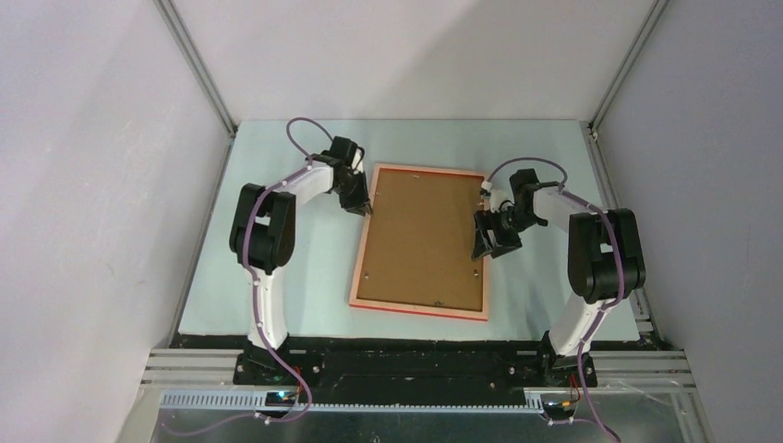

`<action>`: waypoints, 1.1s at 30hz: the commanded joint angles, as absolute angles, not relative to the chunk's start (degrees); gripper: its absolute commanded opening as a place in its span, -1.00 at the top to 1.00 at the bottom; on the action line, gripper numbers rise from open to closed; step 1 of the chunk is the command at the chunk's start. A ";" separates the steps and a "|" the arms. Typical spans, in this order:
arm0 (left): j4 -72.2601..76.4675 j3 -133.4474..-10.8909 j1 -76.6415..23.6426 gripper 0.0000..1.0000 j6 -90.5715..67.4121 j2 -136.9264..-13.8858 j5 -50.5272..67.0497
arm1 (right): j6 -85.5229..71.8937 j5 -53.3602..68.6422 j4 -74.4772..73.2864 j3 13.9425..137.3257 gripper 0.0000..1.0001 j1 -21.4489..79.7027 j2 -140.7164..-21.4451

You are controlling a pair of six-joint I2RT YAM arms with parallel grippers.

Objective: Put the photo into the frame

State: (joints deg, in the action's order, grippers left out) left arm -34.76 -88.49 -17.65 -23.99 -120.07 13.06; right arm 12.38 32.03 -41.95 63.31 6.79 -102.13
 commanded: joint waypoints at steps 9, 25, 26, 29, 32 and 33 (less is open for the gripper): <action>-31.29 -85.86 -15.45 1.00 -28.37 -119.50 9.93 | 13.88 28.84 -41.30 60.88 -0.51 10.83 -100.37; -29.50 -82.43 -15.38 1.00 -28.50 -116.37 10.03 | 12.33 14.51 -37.29 58.42 -0.45 15.67 -99.94; -29.46 -82.39 -15.38 1.00 -28.42 -116.24 10.02 | 12.24 14.16 -37.19 58.24 -0.45 15.76 -100.04; -29.34 -82.14 -15.44 1.00 -28.35 -116.12 9.98 | 12.05 12.50 -36.69 58.03 -0.45 16.17 -100.16; -29.25 -82.03 -15.38 1.00 -28.29 -116.10 10.07 | 11.96 11.50 -36.36 57.85 -0.42 16.48 -100.42; -29.26 -82.01 -15.38 1.00 -28.23 -116.08 10.09 | 12.02 11.16 -36.34 57.81 -0.41 16.58 -100.39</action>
